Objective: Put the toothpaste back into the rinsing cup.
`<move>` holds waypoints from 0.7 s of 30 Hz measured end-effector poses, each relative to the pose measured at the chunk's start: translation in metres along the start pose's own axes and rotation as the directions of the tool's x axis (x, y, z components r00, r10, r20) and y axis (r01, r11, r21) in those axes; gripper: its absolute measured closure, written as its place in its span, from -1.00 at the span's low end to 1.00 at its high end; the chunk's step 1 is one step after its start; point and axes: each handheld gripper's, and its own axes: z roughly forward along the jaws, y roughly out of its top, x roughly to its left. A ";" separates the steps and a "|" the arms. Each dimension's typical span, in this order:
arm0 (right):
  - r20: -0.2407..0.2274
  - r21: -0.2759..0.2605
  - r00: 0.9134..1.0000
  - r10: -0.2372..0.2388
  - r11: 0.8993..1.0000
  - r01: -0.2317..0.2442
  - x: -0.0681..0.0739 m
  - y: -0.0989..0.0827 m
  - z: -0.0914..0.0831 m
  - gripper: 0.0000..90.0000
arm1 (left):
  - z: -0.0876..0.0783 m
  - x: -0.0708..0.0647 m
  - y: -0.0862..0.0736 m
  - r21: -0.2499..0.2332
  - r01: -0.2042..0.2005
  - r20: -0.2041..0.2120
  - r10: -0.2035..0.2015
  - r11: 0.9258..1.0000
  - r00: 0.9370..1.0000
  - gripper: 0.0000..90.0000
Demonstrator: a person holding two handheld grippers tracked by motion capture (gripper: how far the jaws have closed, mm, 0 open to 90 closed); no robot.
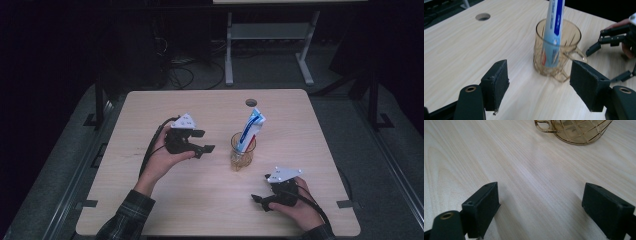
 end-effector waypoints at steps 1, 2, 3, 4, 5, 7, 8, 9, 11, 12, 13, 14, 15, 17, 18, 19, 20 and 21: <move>0.000 0.000 1.000 0.000 1.000 0.000 0.000 0.000 0.000 -0.70 | -0.002 0.000 -0.002 0.004 -0.001 -0.004 0.001 1.000 1.000 -0.34; 0.000 0.000 1.000 0.000 1.000 0.000 0.000 0.000 0.000 -0.70 | -0.004 0.000 -0.004 0.006 -0.001 -0.006 0.001 1.000 1.000 -0.34; 0.000 0.000 1.000 0.000 1.000 0.000 0.000 0.000 0.000 -0.70 | -0.006 -0.001 -0.007 0.007 0.002 -0.008 -0.002 1.000 1.000 -0.34; 0.000 0.000 1.000 0.000 1.000 0.000 0.000 0.000 0.000 -0.70 | -0.010 -0.001 -0.011 0.012 0.003 -0.015 -0.003 1.000 1.000 -0.34; 0.001 0.000 1.000 0.000 1.000 0.000 0.000 0.000 0.000 -0.70 | -0.011 -0.002 -0.013 0.015 0.002 -0.020 -0.002 1.000 1.000 -0.35; 0.001 0.000 1.000 0.000 1.000 0.000 0.000 0.000 0.000 -0.70 | -0.015 -0.003 -0.019 0.019 0.007 -0.027 -0.006 1.000 1.000 -0.35; 0.001 0.000 1.000 0.000 1.000 0.000 0.000 0.000 0.000 -0.70 | -0.017 -0.004 -0.022 0.022 0.008 -0.034 -0.007 1.000 0.999 -0.36; 0.001 0.000 1.000 0.000 1.000 0.000 0.000 0.000 0.000 -0.70 | -0.019 -0.005 -0.026 0.029 0.009 -0.042 -0.008 1.000 0.999 -0.37; 0.001 0.000 1.000 0.001 1.000 -0.001 0.000 0.000 0.000 -0.70 | -0.023 -0.007 -0.033 0.033 0.013 -0.049 -0.011 0.999 0.999 -0.37; 0.001 -0.001 1.000 -0.001 1.000 0.001 0.000 0.000 0.000 -0.70 | -0.025 -0.007 -0.037 0.033 0.018 -0.051 -0.016 0.999 0.999 -0.37; 0.002 -0.001 1.000 -0.003 1.000 0.003 0.000 0.000 0.000 -0.70 | -0.027 -0.008 -0.041 0.036 0.019 -0.054 -0.017 0.999 0.998 -0.38; 0.001 -0.001 1.000 -0.001 1.000 0.001 0.000 0.000 0.000 -0.70 | -0.028 -0.008 -0.044 0.038 0.023 -0.058 -0.021 0.999 0.998 -0.38; 0.000 0.001 1.000 0.002 1.000 -0.002 0.000 0.000 0.000 -0.70 | -0.029 -0.009 -0.049 0.039 0.030 -0.062 -0.027 0.999 0.998 -0.38; 0.000 0.001 1.000 0.000 1.000 0.000 0.000 0.000 0.000 -0.70 | -0.032 -0.010 -0.056 0.049 0.037 -0.066 -0.034 0.998 0.997 -0.38; -0.002 -0.002 1.000 0.005 1.000 -0.005 0.000 0.000 0.000 -0.70 | -0.033 -0.011 -0.060 0.050 0.041 -0.069 -0.037 0.998 0.997 -0.38; -0.002 -0.001 1.000 0.005 1.000 -0.005 0.000 0.000 0.000 -0.70 | -0.035 -0.011 -0.063 0.050 0.043 -0.069 -0.039 0.998 0.997 -0.38; -0.002 -0.001 1.000 0.005 1.000 -0.005 0.000 0.000 0.000 -0.70 | -0.036 -0.012 -0.066 0.053 0.045 -0.072 -0.041 0.998 0.997 -0.38; -0.002 -0.001 1.000 0.005 1.000 -0.005 0.000 0.000 0.000 -0.70 | -0.037 -0.013 -0.070 0.056 0.047 -0.077 -0.043 0.997 0.996 -0.39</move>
